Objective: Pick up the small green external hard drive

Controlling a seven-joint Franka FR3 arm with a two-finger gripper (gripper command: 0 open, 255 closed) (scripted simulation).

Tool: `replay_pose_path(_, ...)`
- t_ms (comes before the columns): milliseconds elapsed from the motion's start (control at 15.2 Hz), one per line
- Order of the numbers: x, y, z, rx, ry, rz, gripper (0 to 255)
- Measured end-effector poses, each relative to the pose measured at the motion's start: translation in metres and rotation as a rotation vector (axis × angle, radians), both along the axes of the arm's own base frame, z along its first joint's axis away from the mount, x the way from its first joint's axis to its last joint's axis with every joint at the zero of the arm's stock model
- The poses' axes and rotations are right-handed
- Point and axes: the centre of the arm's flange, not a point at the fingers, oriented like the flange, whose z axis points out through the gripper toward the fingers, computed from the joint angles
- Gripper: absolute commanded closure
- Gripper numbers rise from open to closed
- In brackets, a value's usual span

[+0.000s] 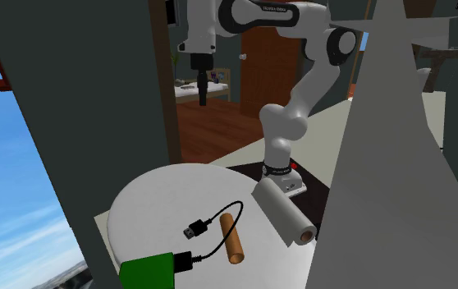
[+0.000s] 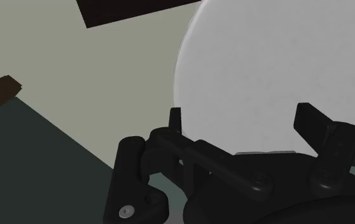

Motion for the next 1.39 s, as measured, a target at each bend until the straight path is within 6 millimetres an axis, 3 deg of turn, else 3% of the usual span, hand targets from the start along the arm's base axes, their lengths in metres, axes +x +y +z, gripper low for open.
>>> replay_pose_path(132,0.001,0.006,-0.001,-0.001,0.0,0.003,0)
replay_pose_path(396,0.017,0.045,-0.021,-0.009,0.0,0.021,0)
replay_pose_path(1386,0.072,0.225,-0.095,-0.042,-0.003,0.098,0)
